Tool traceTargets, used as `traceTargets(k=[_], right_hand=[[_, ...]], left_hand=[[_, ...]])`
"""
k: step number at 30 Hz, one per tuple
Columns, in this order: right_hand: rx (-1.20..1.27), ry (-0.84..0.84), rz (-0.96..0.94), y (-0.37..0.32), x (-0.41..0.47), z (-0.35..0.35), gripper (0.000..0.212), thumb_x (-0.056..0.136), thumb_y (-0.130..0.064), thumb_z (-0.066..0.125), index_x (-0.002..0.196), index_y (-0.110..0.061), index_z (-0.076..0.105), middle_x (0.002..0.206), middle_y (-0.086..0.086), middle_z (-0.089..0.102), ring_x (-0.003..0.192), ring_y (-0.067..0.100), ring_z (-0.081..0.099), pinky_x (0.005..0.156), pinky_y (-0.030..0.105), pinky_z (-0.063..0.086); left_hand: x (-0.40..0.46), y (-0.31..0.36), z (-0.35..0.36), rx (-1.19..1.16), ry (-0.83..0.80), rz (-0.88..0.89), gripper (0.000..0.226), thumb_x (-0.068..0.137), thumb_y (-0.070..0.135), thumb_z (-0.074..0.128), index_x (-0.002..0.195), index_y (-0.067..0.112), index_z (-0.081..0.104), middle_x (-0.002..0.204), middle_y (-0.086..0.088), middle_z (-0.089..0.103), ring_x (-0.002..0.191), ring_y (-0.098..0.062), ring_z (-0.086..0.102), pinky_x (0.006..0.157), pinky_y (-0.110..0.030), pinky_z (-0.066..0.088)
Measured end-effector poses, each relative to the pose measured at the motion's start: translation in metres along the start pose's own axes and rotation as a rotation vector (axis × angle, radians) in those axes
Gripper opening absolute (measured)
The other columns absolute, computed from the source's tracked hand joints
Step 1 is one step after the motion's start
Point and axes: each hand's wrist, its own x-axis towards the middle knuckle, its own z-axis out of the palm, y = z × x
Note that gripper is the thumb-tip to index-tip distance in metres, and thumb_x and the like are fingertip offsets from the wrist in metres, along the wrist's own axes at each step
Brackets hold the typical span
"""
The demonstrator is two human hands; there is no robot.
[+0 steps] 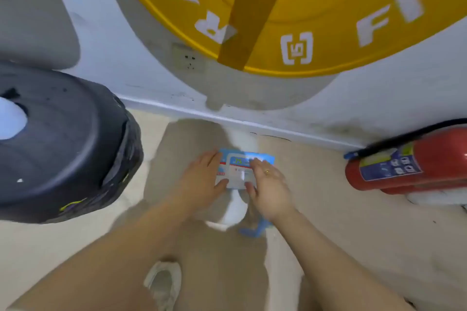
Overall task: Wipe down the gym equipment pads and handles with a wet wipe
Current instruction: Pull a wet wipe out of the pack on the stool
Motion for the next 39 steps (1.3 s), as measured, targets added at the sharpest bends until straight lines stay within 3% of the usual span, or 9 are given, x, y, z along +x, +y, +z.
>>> traceTargets(k=[3, 7, 13, 19, 22, 28, 32, 36, 39], right_hand=[[0.092, 0.194, -0.067, 0.028, 0.027, 0.044, 0.052, 0.074, -0.026, 0.061, 0.118, 0.001, 0.059, 0.125, 0.022, 0.059, 0.114, 0.039, 0.057, 0.095, 0.049, 0.044], [0.001, 0.28, -0.208, 0.05, 0.045, 0.066, 0.058, 0.07, -0.039, 0.062, 0.119, -0.008, 0.061, 0.127, 0.015, 0.059, 0.114, 0.036, 0.058, 0.093, 0.048, 0.045], [-0.109, 0.413, -0.383, 0.053, 0.054, 0.065, 0.047, 0.067, -0.035, 0.073, 0.101, -0.003, 0.069, 0.104, 0.019, 0.069, 0.09, 0.036, 0.068, 0.067, 0.041, 0.056], [-0.201, 0.421, -0.457, 0.054, 0.057, 0.054, 0.043, 0.086, -0.038, 0.04, 0.095, -0.007, 0.068, 0.091, 0.013, 0.07, 0.078, 0.032, 0.067, 0.056, 0.033, 0.053], [-0.132, 0.356, -0.393, 0.046, 0.056, 0.039, 0.048, 0.092, -0.042, 0.027, 0.096, -0.011, 0.064, 0.09, 0.011, 0.067, 0.083, 0.033, 0.063, 0.062, 0.038, 0.051], [0.263, 0.478, -0.048, 0.045, 0.085, 0.028, 0.034, 0.098, -0.035, 0.038, 0.073, -0.016, 0.052, 0.081, 0.011, 0.054, 0.08, 0.032, 0.054, 0.063, 0.036, 0.039], [0.431, 0.549, 0.171, 0.039, 0.093, 0.04, 0.023, 0.089, -0.013, 0.054, 0.111, -0.009, 0.052, 0.118, 0.011, 0.043, 0.082, 0.032, 0.057, 0.069, 0.037, 0.046], [0.551, 0.531, 0.082, 0.05, 0.078, 0.053, 0.014, 0.085, 0.002, 0.053, 0.09, -0.003, 0.065, 0.104, 0.008, 0.051, 0.085, 0.028, 0.059, 0.075, 0.028, 0.044], [0.508, 0.431, -0.002, 0.058, 0.062, 0.055, 0.021, 0.086, 0.002, 0.055, 0.102, -0.001, 0.07, 0.108, 0.015, 0.063, 0.103, 0.027, 0.057, 0.081, 0.013, 0.033]], left_hand=[[0.028, -0.011, 0.037, 0.035, 0.088, 0.105, 0.088, 0.072, 0.058, 0.025, 0.143, 0.007, 0.031, 0.154, -0.006, 0.025, 0.137, -0.026, 0.032, 0.107, -0.036, 0.028], [0.052, -0.025, 0.066, 0.109, 0.169, 0.19, 0.094, 0.067, 0.063, 0.025, 0.141, 0.004, 0.035, 0.149, -0.012, 0.034, 0.135, -0.029, 0.036, 0.111, -0.039, 0.023], [0.053, -0.023, 0.058, 0.018, 0.172, 0.12, 0.073, 0.077, 0.039, 0.07, 0.137, 0.01, 0.039, 0.143, -0.004, 0.041, 0.133, -0.021, 0.036, 0.105, -0.029, 0.027], [0.039, -0.022, 0.057, -0.127, 0.18, 0.041, 0.059, 0.078, 0.023, 0.071, 0.13, 0.014, 0.044, 0.13, -0.002, 0.052, 0.121, -0.022, 0.049, 0.099, -0.031, 0.037], [0.038, -0.02, 0.058, -0.245, 0.208, 0.029, 0.051, 0.074, 0.016, 0.072, 0.118, 0.01, 0.048, 0.113, -0.002, 0.06, 0.101, -0.023, 0.059, 0.09, -0.035, 0.045], [0.039, -0.031, 0.074, -0.237, 0.209, 0.053, 0.065, 0.077, 0.019, 0.071, 0.133, 0.015, 0.039, 0.134, -0.004, 0.05, 0.118, -0.025, 0.051, 0.101, -0.036, 0.038], [0.04, -0.033, 0.078, -0.123, 0.207, 0.124, 0.06, 0.085, 0.019, 0.062, 0.139, 0.019, 0.036, 0.145, -0.002, 0.037, 0.132, -0.021, 0.036, 0.107, -0.03, 0.027], [0.042, -0.031, 0.08, 0.052, 0.19, 0.154, 0.055, 0.089, 0.028, 0.055, 0.141, 0.028, 0.034, 0.151, 0.0, 0.025, 0.138, -0.02, 0.024, 0.11, -0.031, 0.021], [0.042, -0.023, 0.072, 0.092, 0.289, 0.173, 0.045, 0.078, 0.035, 0.056, 0.121, 0.022, 0.058, 0.136, -0.01, 0.045, 0.125, -0.031, 0.045, 0.102, -0.038, 0.036]])
